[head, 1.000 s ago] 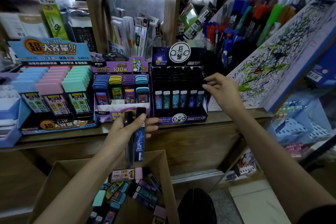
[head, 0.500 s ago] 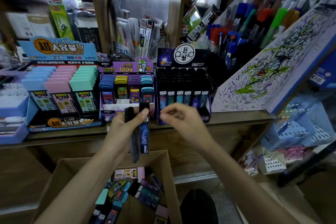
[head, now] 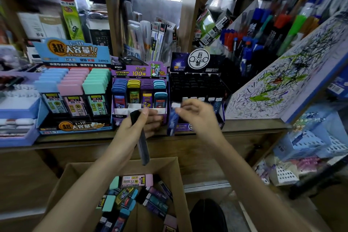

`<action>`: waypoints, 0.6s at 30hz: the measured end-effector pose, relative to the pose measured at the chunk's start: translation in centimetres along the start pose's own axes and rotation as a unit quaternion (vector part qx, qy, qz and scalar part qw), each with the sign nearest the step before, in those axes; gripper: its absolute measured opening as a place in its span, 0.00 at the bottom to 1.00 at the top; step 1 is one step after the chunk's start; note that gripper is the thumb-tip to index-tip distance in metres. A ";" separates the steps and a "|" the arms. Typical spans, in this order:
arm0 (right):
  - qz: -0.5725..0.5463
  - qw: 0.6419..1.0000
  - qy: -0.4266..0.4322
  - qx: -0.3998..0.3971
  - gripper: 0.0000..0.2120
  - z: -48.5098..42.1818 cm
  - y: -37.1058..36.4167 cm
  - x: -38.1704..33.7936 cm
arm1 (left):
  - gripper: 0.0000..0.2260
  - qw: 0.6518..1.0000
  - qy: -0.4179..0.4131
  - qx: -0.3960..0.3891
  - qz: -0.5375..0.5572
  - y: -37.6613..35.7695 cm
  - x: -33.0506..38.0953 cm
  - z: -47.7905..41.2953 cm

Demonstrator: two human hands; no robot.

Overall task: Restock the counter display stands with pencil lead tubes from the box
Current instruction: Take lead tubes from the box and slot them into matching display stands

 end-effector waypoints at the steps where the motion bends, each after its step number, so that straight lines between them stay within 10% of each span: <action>1: 0.003 1.000 0.002 0.025 0.05 -0.5 1.2 -0.1 | 0.18 1.000 -0.002 -0.009 0.000 0.1 0.0 0.1; 18: 0.099 0.995 0.029 0.009 0.13 -4.0 2.2 1.0 | 0.17 0.983 0.068 0.052 0.162 1.9 -2.1 0.3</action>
Point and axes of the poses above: each hand's wrist, its own z-axis away from the middle knuckle, its own y-axis out of the back of the hand, x = y × z, the point moved 6 cm from there along -z, towards the middle knuckle, and after that the axes turned 10 degrees about -x, right-handed, at the moved point
